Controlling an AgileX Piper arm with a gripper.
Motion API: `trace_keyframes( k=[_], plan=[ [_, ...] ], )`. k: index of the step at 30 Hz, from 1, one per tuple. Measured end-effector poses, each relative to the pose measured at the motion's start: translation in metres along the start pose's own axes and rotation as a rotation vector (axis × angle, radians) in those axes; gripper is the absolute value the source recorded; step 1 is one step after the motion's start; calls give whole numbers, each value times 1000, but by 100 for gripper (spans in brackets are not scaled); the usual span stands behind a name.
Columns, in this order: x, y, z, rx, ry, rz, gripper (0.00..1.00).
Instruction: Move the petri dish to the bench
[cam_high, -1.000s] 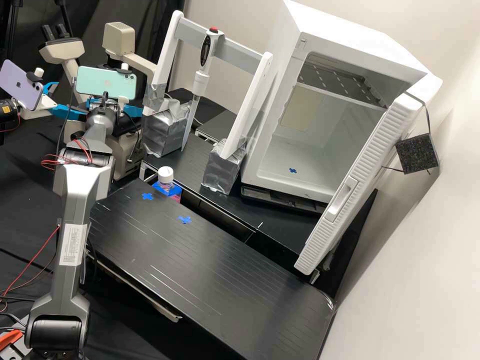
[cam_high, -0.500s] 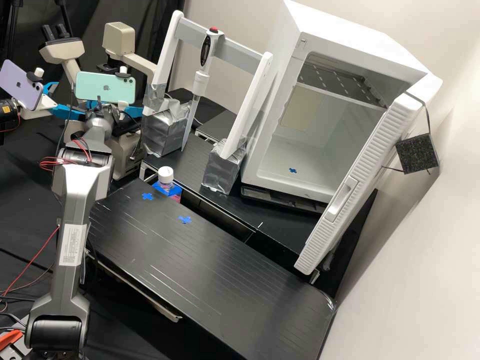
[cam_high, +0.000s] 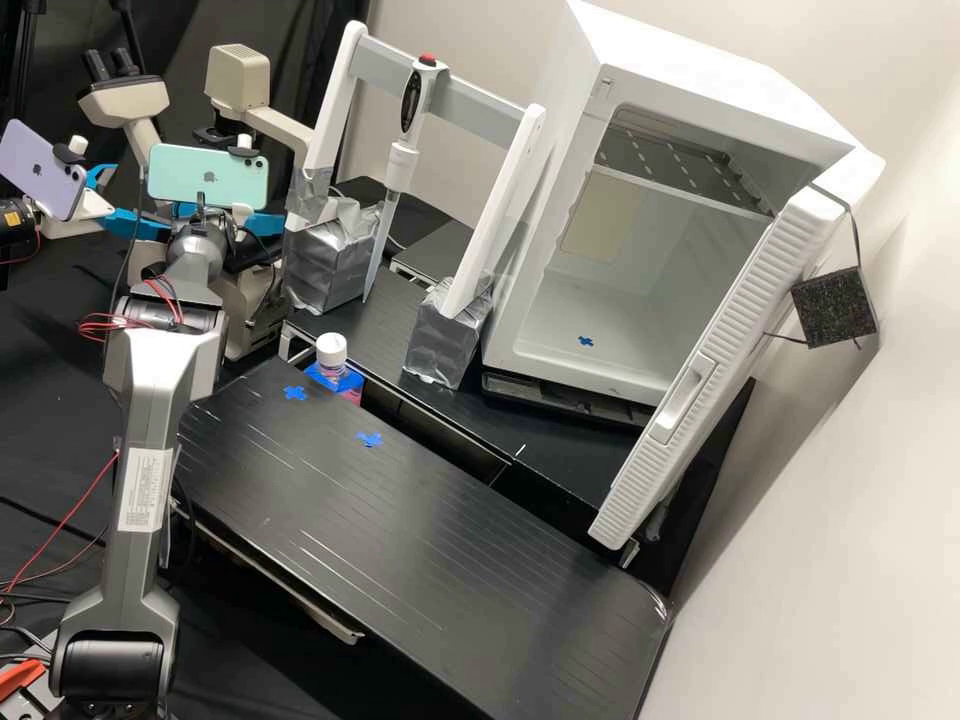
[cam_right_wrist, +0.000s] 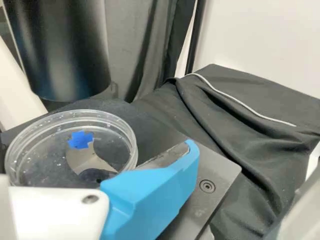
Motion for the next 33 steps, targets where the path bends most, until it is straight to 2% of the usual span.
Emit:
trace_keyframes(
  k=[2,6,10,30,33],
  plan=[
    [0,0,0,-11,0,0,0],
    [-3,-1,0,9,-2,-11,0],
    [-9,2,-3,-7,6,-6,0],
    [-13,3,-3,-4,4,-9,0],
    [-13,3,-3,10,5,-11,0]
  ],
)
